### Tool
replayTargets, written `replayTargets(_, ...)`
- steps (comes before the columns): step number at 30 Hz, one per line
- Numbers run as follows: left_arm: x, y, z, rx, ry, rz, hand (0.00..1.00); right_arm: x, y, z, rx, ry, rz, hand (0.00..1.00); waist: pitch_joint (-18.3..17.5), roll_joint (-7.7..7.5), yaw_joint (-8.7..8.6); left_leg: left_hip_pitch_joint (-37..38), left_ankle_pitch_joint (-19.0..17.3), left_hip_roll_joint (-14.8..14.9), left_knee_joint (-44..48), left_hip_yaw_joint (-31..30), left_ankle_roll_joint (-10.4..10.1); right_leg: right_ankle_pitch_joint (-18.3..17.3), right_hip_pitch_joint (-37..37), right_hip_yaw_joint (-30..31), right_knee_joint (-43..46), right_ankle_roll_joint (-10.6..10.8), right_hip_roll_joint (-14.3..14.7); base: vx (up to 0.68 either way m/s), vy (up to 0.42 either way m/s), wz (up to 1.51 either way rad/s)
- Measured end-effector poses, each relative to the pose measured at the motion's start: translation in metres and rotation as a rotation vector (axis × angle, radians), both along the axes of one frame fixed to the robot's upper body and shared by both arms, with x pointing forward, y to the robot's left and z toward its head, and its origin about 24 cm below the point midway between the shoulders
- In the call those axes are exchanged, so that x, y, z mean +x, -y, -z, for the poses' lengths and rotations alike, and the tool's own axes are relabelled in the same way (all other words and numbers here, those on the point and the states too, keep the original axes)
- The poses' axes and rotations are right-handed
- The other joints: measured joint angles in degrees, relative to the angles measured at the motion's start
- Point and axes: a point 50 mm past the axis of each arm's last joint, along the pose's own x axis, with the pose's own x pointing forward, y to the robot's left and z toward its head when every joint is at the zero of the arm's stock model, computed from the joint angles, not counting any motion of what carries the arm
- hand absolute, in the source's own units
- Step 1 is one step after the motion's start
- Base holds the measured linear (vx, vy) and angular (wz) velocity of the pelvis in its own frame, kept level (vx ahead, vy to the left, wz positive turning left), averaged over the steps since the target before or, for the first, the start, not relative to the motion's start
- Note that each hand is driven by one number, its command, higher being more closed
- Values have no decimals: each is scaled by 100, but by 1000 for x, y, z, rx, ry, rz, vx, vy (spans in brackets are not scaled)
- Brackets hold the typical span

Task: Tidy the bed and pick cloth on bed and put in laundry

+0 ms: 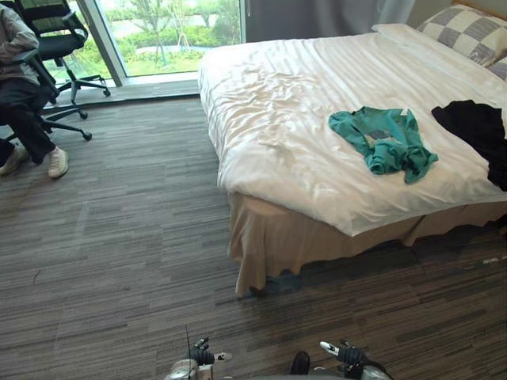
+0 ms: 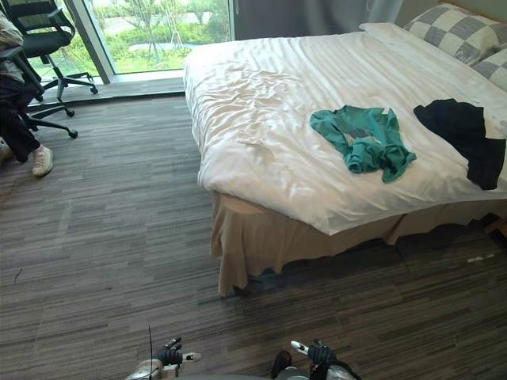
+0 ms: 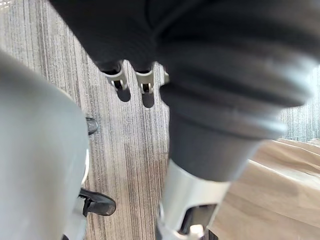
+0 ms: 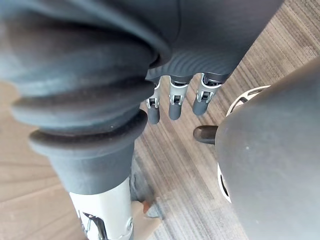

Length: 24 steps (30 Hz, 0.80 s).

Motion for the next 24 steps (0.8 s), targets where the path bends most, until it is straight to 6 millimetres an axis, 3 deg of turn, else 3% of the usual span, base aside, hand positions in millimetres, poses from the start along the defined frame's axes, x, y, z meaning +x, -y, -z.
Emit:
replayTargets(6,-3,-1,1,-25,-24,-55,0,0,1,0,-27,8,21,0,27,-21,16,-16,-33,10,1,220,9,26,-127,215,-1,-3,32,2,5,-18)
replayTargets(8,-5,-3,2,-36,-30,-100,0,1,0,-1,-28,20,27,0,24,-33,35,-12,-225,123,248,523,-120,-18,-176,465,2,28,115,23,3,-68)
replayTargets(9,-7,-5,2,-41,-33,-127,0,3,-1,-1,-26,42,25,0,65,41,42,-146,-472,293,780,713,-422,-98,-180,642,3,-55,196,50,-50,-79)
replayTargets(10,-8,-10,2,-37,-34,-150,0,5,-4,-2,-9,66,17,0,66,-29,9,-468,-570,480,1664,798,-559,-123,-155,738,6,-96,217,49,-74,-71)
replayTargets(11,-7,-11,1,-36,-29,-156,0,3,-4,-2,0,73,12,0,68,-46,1,-684,-569,588,2189,809,-558,-141,-138,788,8,-122,225,55,-118,-47)
replayTargets(13,1,-9,-2,-38,13,-160,0,1,1,-3,23,97,31,0,188,133,5,-1316,-523,1119,4003,632,-444,-214,97,1013,29,-234,392,110,-84,-54)
replayTargets(14,3,-6,-2,-45,20,-157,0,1,5,-4,22,105,38,0,232,184,16,-1419,-598,1136,4114,533,-353,-233,130,1131,29,-235,393,126,6,-60)
replayTargets(16,6,0,-3,-63,37,-147,0,5,10,-6,28,125,43,0,285,299,17,-1529,-702,984,3735,386,-230,-238,157,1413,32,-217,295,107,59,-67)
replayTargets(18,4,3,-2,-80,48,-132,0,5,9,-6,47,129,36,0,286,294,16,-1447,-678,701,2652,264,-259,-261,171,1621,32,-101,138,100,105,-68)
replayTargets(19,3,7,-2,-88,44,-110,0,4,11,-6,46,126,24,0,262,346,11,-1284,-526,556,1557,151,-322,-285,134,1768,30,-1,101,81,152,-49)
replayTargets(20,3,9,-1,-93,42,-101,0,4,13,-7,43,124,21,0,242,398,10,-1275,-338,555,1254,143,-258,-294,123,1813,27,54,123,75,141,-64)
replayTargets(21,3,12,-1,-110,44,-95,0,1,14,-6,40,117,22,0,221,418,29,-1158,44,543,1128,177,-69,-302,144,1903,9,139,116,117,157,-39)
replayTargets(22,3,12,-1,-113,45,-93,0,1,13,-6,41,118,22,0,191,412,16,-1110,36,487,1087,215,-58,-292,213,1897,12,214,61,127,124,-25)
replayTargets(24,7,7,-3,-98,53,-86,0,-1,5,-5,59,123,27,0,125,201,-25,-1008,28,297,876,323,22,-345,230,1861,30,311,-136,156,154,5)
